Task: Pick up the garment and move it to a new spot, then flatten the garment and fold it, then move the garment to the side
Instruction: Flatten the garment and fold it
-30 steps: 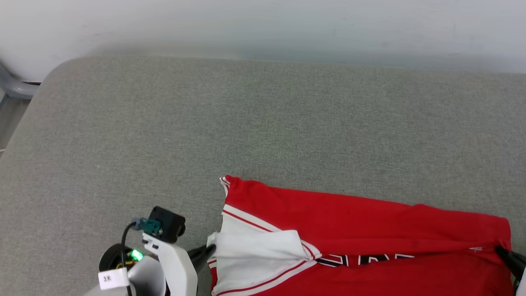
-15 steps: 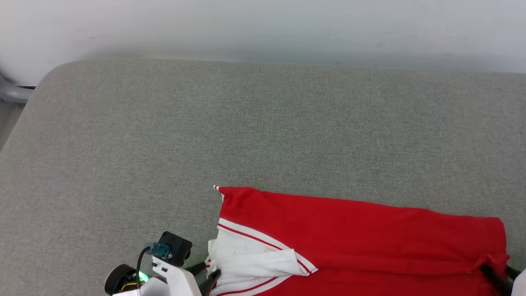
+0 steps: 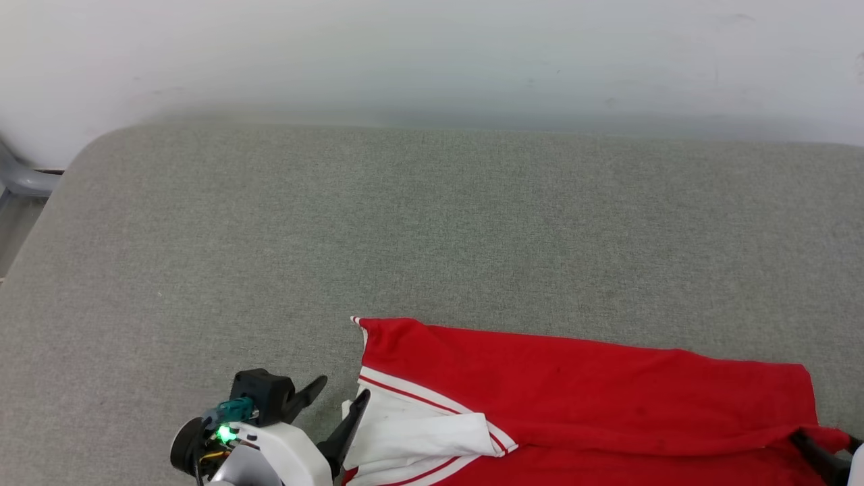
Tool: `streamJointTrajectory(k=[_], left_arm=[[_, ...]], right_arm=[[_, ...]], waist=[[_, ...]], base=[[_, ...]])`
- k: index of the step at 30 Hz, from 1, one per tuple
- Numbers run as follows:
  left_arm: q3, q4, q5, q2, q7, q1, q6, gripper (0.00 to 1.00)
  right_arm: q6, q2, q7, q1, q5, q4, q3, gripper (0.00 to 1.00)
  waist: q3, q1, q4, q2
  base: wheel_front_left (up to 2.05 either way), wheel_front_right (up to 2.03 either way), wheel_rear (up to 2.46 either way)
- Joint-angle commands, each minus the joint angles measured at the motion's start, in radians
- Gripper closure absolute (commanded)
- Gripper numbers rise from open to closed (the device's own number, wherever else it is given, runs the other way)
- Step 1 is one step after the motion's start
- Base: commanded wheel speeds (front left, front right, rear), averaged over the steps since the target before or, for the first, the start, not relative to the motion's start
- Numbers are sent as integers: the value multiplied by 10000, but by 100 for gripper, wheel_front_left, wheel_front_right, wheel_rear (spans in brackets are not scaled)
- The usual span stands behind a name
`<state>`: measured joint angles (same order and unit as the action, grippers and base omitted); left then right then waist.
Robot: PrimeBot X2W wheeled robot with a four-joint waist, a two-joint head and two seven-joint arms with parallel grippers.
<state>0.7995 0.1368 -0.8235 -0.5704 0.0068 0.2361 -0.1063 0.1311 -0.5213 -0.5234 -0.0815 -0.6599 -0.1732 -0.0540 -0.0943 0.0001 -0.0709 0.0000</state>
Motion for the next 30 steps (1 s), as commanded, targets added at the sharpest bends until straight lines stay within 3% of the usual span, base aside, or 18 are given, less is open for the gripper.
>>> streamJointTrajectory(k=[1, 9, 15, 22, 30], left_arm=[[-188, -139, 130, 57, -478, -130, -141, 0], [-1045, -442, 1144, 366, -2576, -104, -869, 0], [-2763, -1643, 3415, 1198, -2730, -463, -1255, 0], [-4294, -2816, 6081, 2057, -2726, -1219, -773, 0], [-5038, -2925, 7043, 2922, -2726, -1585, 82, 0]], right_arm=[[-9, -85, -292, -46, -101, 287, -119, 0], [-9, 430, -2286, -126, -87, 1616, -1323, 0], [-8, 1143, -3378, 339, 876, 1727, -2430, 0], [-9, 1839, -4181, 946, 1518, 995, -3193, 0], [-9, 2051, -4111, 1279, 1840, -103, -3765, 0]], waist=[[122, -1, 13, 0], [232, -1, -99, 0], [-55, -1, -298, 0], [-515, -1, -481, 0], [-922, -1, -739, 0]], base=[[0, 0, 0], [0, 0, 0], [0, 0, 0], [0, 0, 0], [0, 0, 0]])
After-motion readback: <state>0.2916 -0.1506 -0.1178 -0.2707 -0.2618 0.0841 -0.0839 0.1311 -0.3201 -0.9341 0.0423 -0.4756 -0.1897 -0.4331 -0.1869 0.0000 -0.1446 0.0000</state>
